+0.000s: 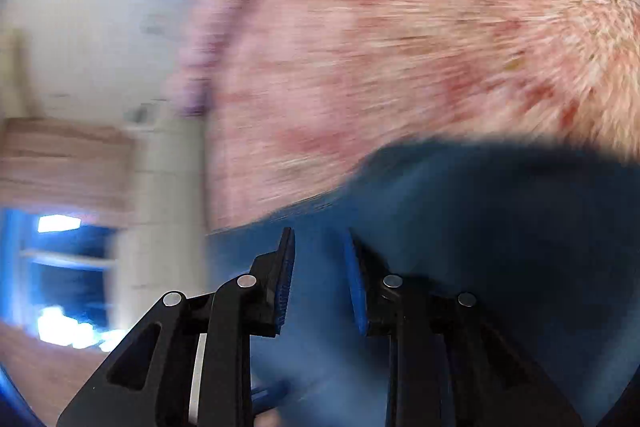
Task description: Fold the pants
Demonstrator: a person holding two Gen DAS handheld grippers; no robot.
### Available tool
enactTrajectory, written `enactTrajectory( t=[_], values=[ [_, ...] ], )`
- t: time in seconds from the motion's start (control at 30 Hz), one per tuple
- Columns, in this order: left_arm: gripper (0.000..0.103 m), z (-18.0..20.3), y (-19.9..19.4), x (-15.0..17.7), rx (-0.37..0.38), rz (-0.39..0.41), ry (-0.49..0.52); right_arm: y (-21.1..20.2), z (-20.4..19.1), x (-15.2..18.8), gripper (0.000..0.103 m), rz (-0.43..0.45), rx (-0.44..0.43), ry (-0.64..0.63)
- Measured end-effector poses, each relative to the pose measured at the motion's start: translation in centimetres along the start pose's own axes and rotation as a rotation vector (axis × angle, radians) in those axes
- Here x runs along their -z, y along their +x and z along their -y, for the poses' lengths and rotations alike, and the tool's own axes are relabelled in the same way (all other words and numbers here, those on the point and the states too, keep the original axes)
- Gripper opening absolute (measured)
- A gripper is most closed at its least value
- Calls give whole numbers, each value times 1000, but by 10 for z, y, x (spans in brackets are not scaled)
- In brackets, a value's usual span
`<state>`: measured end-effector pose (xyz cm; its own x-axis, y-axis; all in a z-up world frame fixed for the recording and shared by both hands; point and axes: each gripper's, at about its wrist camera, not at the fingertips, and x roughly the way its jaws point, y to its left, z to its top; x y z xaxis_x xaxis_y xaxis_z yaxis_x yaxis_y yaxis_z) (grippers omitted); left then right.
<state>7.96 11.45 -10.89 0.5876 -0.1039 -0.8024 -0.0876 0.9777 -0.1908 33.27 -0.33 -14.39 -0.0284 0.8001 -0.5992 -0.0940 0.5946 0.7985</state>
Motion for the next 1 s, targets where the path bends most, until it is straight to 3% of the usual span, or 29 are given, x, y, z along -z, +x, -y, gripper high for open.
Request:
enactTrajectory(
  t=[0.07, 0.23, 0.33, 0.4, 0.47, 0.57, 0.67, 0.73, 0.77, 0.8, 0.83, 0.9, 1.0],
  values=[
    [69, -3, 4, -2, 22, -1, -18, 3, 21, -14, 0, 23, -50, 66],
    [70, 6, 7, 2, 5, 2, 0, -2, -6, -13, 1, 30, 68, -69],
    [70, 10, 0, 0, -16, 4, 7, -37, -12, 10, 3, 68, 12, -92],
    [74, 18, -8, -5, -36, 33, 26, -75, -4, 42, 3, 91, -28, -101],
    [76, 32, -20, -11, -3, 89, 71, -115, 13, 71, 3, 130, -50, -89],
    [87, 69, -28, -16, 23, 142, 209, -178, 52, 106, 3, 207, -23, -49],
    [87, 94, -6, -24, 27, 100, 283, -214, 97, 120, 3, 274, 38, 27],
    [87, 98, 16, -21, 27, 22, 247, -222, 130, 116, 1, 296, 162, 80],
    [87, 97, 31, -18, 18, -44, 210, -221, 149, 113, 0, 305, 130, 103],
    [87, 95, 38, -18, 13, -56, 193, -218, 159, 110, 0, 318, 72, 117],
    [88, 97, 38, -17, 10, -42, 199, -220, 160, 110, 0, 330, 71, 97],
    [88, 101, 39, -17, -8, -51, 212, -216, 138, 105, 1, 309, 176, 15],
    [90, 100, 38, -19, 5, -73, 199, -249, 122, 105, 2, 390, 142, -10]
  ],
)
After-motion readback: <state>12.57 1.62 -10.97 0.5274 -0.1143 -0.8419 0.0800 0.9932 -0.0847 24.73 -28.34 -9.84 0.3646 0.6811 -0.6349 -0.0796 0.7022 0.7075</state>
